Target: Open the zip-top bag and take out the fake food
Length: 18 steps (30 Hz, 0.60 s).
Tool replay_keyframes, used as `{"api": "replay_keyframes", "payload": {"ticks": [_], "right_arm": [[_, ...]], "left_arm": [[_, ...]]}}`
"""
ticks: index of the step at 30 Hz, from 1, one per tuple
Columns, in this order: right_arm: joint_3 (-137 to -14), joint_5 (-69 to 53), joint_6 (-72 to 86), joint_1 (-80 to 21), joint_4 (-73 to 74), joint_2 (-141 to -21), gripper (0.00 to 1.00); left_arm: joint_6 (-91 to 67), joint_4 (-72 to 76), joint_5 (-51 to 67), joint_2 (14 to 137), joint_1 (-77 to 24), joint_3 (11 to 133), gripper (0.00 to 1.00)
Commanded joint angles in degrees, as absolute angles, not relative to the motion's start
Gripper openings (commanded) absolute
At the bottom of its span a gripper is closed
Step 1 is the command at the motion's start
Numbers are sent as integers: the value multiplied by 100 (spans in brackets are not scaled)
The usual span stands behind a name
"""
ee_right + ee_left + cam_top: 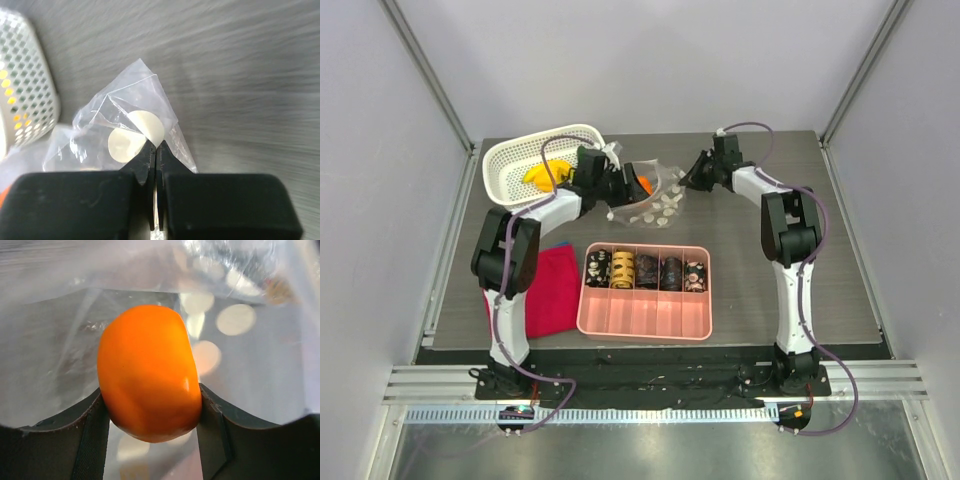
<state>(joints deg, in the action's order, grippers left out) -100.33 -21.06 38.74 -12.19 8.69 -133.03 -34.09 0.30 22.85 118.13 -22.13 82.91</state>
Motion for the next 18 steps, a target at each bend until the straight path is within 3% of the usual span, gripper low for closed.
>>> {"api": "replay_keyframes", "payload": {"ticks": [1,12,15,18], "right_arm": [[-10292,-1503,3375,-1011,1186,-12885,1],[-10705,-1002,3199,-554,1503,-13060,2],[-10740,-932,3147,-536,1512,-13052,10],[-10845,-932,3006,-545,1538,-13052,27]], "left_arm": [[-3559,334,2742,11014,-2092,8042,0],[-4043,711,3296,10319,-1073,7717,0],[-4200,721,3200,10415,-651,7848,0],[-4358,712,2858,10678,-265,8128,0]]}}
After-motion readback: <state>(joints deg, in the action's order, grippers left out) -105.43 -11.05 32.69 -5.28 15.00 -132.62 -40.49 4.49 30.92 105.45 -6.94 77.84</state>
